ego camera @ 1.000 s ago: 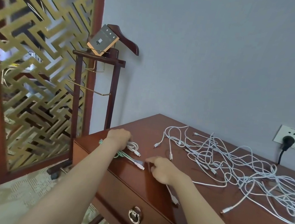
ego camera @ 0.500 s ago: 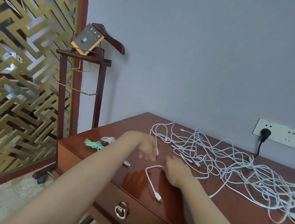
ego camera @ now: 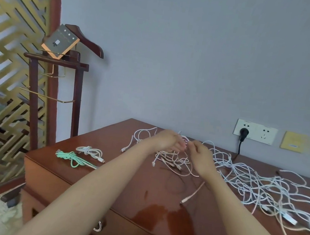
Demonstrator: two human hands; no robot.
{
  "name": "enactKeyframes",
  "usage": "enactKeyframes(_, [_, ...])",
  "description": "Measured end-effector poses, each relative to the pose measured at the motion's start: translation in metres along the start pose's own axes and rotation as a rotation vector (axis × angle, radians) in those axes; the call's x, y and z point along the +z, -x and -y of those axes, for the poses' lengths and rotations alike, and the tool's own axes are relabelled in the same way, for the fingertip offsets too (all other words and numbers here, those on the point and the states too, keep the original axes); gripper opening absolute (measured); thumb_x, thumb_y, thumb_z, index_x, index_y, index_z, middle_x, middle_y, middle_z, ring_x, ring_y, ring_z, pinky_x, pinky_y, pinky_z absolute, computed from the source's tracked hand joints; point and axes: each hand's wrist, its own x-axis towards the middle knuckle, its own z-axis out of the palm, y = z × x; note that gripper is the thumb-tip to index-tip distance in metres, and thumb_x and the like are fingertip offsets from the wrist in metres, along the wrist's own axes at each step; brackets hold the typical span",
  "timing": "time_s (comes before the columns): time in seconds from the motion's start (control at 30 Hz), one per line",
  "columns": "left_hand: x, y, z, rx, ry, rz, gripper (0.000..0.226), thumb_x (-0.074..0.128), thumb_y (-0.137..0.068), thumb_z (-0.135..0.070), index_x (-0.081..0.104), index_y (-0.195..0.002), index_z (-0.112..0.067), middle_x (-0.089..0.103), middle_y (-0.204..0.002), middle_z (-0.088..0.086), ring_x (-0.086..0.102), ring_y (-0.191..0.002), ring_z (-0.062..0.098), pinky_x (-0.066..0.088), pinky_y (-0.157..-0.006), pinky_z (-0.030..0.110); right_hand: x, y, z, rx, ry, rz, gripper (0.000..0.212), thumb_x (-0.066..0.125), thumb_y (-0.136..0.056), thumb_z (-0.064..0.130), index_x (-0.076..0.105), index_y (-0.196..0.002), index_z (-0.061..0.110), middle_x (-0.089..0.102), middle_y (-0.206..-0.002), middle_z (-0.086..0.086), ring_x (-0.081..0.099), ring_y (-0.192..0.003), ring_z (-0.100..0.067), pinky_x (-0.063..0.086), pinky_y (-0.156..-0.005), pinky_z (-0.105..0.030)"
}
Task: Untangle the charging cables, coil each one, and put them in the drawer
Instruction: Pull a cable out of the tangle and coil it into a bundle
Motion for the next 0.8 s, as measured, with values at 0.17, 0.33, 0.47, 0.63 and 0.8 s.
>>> enactKeyframes(0.17, [0.034,-0.020,-0.030,0.049,0.658,-0.061,0.035,0.026,-0.103,-0.017,0.044,-0.073,-0.014,0.055,-0.129,0.023,0.056,-0.114,0.027,0.046,-0.076,0.023,-0.041,0.006,-0.011,-0.027,-0.079,-0.062,0.031,0.041,-0.098,0.020,0.053,-0.069,0.015,0.048,-0.059,0.003,0.044,-0.059,-0.011,0.032,-0.059,-0.030])
enactKeyframes(0.33, [0.061,-0.032,-0.052,0.093,1.098,0.008,0.039,0.022,-0.104,-0.018,0.043,-0.071,-0.013,0.048,-0.137,0.021,0.046,-0.128,0.033,0.046,-0.082,0.032,-0.076,0.020,-0.037,-0.030,-0.046,-0.067,0.034,0.043,-0.096,0.018,0.054,-0.064,0.018,0.047,-0.052,0.005,0.044,-0.054,-0.014,0.035,-0.059,-0.027])
enactKeyframes(0.47, [0.091,-0.038,-0.058,0.055,1.139,0.091,0.032,0.027,-0.103,-0.019,0.049,-0.081,-0.013,0.061,-0.117,0.013,0.053,-0.109,0.027,0.045,-0.077,0.032,-0.098,0.031,-0.057,-0.007,-0.050,-0.021,0.035,0.045,-0.096,0.017,0.055,-0.063,0.020,0.047,-0.049,0.008,0.040,-0.049,-0.008,0.032,-0.052,-0.018])
enactKeyframes(0.63, [0.124,-0.048,-0.060,0.023,1.241,0.148,0.029,0.030,-0.101,-0.021,0.055,-0.090,-0.012,0.064,-0.097,0.008,0.060,-0.088,0.021,0.046,-0.076,0.039,-0.112,0.040,-0.081,-0.005,-0.072,0.061,0.038,0.045,-0.096,0.014,0.047,-0.058,0.016,0.041,-0.051,0.009,0.036,-0.048,-0.003,0.030,-0.052,-0.018])
enactKeyframes(0.8, [0.150,-0.063,-0.059,-0.016,1.283,0.108,0.035,0.026,-0.103,-0.023,0.055,-0.088,-0.011,0.063,-0.095,0.008,0.060,-0.084,0.021,0.043,-0.088,0.041,-0.118,0.046,-0.099,0.048,-0.124,0.094,0.048,0.044,-0.096,0.011,0.053,-0.050,0.023,0.043,-0.041,0.011,0.035,-0.040,-0.001,0.028,-0.046,-0.016])
